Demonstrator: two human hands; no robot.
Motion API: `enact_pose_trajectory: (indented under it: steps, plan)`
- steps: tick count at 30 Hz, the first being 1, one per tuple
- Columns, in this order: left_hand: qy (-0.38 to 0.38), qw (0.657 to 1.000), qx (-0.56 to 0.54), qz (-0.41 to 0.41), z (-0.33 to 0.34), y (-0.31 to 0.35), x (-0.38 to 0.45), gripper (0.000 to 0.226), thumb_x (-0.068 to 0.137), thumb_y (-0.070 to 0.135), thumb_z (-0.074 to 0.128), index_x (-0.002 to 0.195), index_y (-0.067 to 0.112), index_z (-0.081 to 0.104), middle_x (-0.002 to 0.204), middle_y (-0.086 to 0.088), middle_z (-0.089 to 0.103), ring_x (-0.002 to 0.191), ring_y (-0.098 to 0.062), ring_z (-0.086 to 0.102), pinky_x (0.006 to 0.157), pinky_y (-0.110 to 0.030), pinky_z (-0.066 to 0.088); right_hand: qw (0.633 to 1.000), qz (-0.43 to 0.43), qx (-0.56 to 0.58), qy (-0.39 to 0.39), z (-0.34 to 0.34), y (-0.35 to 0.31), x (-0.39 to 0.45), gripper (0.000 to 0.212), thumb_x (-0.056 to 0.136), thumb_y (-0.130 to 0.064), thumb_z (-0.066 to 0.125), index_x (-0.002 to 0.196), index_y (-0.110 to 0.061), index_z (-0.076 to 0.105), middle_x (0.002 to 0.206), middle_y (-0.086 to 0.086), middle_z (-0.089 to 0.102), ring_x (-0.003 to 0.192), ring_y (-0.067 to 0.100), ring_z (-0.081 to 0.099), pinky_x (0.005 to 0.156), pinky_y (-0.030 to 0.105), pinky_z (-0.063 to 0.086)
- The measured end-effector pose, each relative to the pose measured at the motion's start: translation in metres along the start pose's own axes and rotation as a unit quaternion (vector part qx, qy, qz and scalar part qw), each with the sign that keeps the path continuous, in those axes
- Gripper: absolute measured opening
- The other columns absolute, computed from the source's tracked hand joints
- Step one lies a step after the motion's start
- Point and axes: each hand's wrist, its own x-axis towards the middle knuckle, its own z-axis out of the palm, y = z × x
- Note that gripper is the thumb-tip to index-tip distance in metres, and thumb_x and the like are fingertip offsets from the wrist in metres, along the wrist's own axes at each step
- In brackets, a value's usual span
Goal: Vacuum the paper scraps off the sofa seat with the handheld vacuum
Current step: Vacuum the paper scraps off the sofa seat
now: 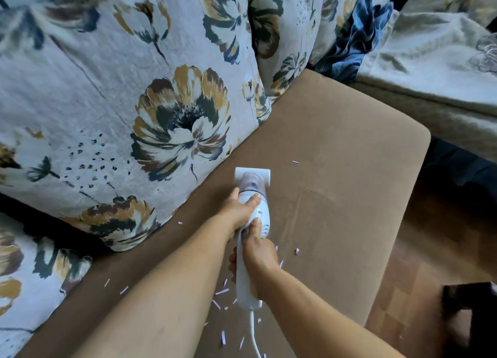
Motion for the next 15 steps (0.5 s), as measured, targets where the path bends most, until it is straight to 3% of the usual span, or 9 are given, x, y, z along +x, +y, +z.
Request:
enact_pose_trajectory:
  steps: [6,15]
  plan:
    - [0.006,1.000,0.015,-0.026,-0.001,0.007,0.039,0.072,0.096,0.046,0.050,0.156,0.026,0.014,0.156,-0.003,0.032,0.132,-0.029,0.046,0.101,-0.036,0.042,0.999,0.028,-0.025,-0.002,0.008,-0.016,0.043,0.080,0.095,-0.065,0.023,0.063,-0.003,0.061,0.048,0.008,0.059,0.044,0.023,0.056,0.048,0.026,0.048]
    - [-0.005,0.998,0.042,-0.035,-0.016,-0.014,0.027,0.072,0.096,0.047,0.048,0.156,0.028,0.014,0.156,-0.002,0.032,0.130,-0.031,0.049,0.103,-0.040,0.042,0.998,0.054,-0.020,-0.015,0.027,0.003,0.027,0.079,0.095,-0.065,0.022,0.063,-0.002,0.058,0.048,0.010,0.057,0.042,0.023,0.053,0.047,0.026,0.046]
